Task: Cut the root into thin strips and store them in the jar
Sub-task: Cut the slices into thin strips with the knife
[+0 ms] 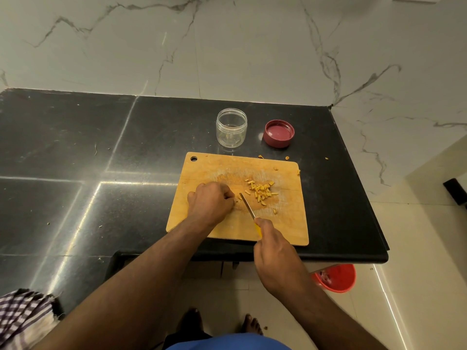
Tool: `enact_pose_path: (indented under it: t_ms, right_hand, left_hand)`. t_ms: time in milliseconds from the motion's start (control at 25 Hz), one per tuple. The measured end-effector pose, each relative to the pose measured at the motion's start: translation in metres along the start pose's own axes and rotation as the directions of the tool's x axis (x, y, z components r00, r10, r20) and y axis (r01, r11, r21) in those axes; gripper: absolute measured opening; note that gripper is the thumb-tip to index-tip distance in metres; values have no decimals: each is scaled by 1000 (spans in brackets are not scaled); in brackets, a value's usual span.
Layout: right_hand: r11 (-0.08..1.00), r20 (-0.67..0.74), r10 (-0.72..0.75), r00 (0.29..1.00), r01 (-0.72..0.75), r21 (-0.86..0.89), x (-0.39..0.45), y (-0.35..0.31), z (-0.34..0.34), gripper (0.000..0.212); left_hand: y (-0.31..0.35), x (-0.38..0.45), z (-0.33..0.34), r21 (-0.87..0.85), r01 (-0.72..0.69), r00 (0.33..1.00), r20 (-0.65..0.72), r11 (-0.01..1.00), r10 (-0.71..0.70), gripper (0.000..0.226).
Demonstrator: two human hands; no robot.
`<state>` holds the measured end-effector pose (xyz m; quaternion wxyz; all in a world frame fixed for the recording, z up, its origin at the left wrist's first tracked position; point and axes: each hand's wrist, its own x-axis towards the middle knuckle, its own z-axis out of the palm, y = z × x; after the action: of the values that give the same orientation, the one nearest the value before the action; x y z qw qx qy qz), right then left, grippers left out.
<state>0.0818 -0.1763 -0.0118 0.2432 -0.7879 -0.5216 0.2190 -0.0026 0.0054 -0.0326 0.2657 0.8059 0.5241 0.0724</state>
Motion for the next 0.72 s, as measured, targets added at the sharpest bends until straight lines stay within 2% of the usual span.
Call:
enact_pose_path:
  t_ms: [560, 720]
  right_hand:
    - [998, 71, -25, 997, 29, -62, -2, -1, 3, 38]
    - [998, 16, 2, 1000, -1, -64, -14, 3, -5, 39]
  left_hand:
    - [2, 1, 0, 23, 19, 1000, -15, 1000, -18, 13]
    - [1, 1, 0, 22, 13, 1000, -29, 1000, -13, 11]
